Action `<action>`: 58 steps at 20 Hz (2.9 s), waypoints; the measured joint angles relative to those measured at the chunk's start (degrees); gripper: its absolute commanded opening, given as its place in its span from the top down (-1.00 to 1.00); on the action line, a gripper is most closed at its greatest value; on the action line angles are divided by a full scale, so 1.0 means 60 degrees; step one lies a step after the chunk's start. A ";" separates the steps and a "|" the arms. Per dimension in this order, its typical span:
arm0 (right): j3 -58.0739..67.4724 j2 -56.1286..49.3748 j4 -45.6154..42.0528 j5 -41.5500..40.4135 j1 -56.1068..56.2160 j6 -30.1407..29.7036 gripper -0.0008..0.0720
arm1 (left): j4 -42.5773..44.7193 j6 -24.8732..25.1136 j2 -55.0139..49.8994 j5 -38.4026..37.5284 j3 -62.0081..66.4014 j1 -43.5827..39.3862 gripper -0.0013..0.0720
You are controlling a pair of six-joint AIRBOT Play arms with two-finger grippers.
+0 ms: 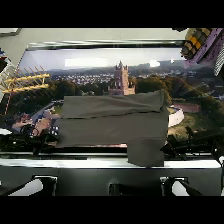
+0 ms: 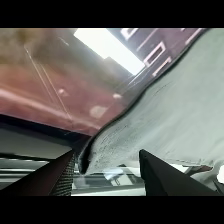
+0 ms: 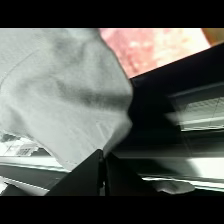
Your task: Fold the clothes and pants, and hang the long-sleeved shirts on hangers.
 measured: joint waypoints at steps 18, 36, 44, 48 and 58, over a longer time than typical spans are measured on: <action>-0.0004 0.2634 -0.0015 -0.1253 0.0000 0.0244 0.88 | 0.0623 -0.0586 0.1311 -0.0408 -0.0033 -0.0627 0.93; 0.1483 0.1734 0.2973 0.1089 0.0047 -0.0929 0.88 | 0.0036 -0.2259 0.2248 0.2980 0.1133 -0.2798 0.93; 0.4725 -0.2357 0.3297 0.2794 0.1821 -0.1377 0.88 | -0.0018 -0.1861 -0.0517 0.4065 0.3530 -0.3395 0.93; 0.5909 -0.3300 0.3042 0.3169 0.2135 -0.0980 0.88 | -0.0018 -0.1526 -0.1807 0.4167 0.4819 -0.3585 0.93; 0.6801 -0.4696 0.2685 0.3799 0.2310 -0.0452 0.88 | 0.0484 -0.1260 -0.4160 0.3920 0.6830 -0.3891 0.92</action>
